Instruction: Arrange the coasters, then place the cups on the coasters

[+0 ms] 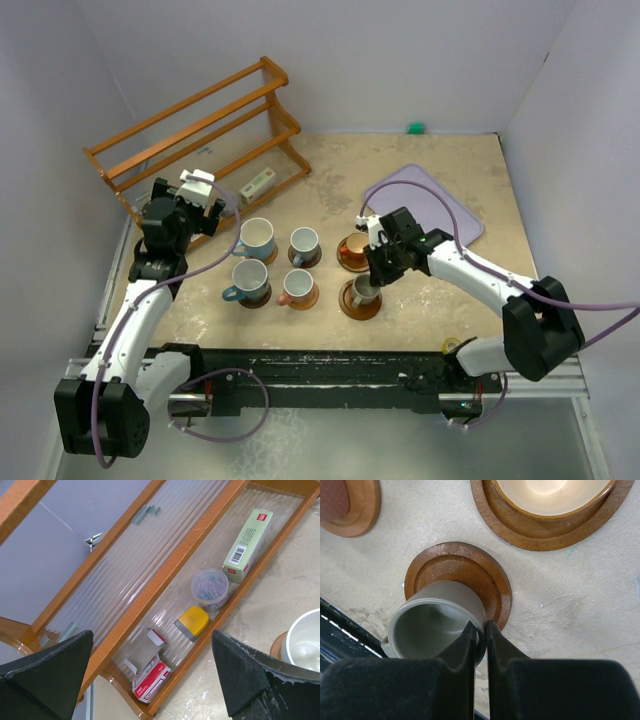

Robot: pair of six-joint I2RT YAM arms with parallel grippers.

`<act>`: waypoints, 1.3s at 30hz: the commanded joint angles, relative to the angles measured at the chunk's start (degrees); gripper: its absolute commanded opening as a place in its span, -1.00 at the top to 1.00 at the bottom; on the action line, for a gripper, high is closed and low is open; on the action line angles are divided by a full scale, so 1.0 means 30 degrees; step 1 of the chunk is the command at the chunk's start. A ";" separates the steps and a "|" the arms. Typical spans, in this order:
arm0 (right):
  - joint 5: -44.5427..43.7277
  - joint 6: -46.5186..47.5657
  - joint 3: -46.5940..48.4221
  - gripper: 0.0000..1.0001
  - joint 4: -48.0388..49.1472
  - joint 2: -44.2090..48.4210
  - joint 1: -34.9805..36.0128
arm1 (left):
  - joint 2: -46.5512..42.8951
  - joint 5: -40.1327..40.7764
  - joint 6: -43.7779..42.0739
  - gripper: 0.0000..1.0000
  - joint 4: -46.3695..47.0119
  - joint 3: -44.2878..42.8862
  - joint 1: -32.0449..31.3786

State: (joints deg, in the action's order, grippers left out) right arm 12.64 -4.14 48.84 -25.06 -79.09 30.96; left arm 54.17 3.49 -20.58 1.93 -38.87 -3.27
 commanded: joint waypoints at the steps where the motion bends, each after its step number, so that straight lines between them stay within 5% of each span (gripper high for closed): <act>1: -0.0267 -0.0375 0.0376 1.00 0.0587 -0.0125 0.0522 | 0.0217 0.0257 0.0209 -0.96 0.1472 0.0077 0.0152; 25: -0.1520 -0.0696 0.0365 0.99 0.0765 -0.1272 0.1357 | 0.0106 0.0421 0.0151 -0.97 0.1385 0.0086 0.0152; 39: -0.1695 -0.0926 0.0317 0.61 0.0502 -0.0641 0.1472 | 0.0316 0.0303 -0.0255 -0.96 0.1025 -0.0140 0.0144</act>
State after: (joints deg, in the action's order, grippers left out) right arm 8.40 -6.11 48.84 -23.64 -82.87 34.92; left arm 55.37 4.56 -20.64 3.29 -37.91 -3.27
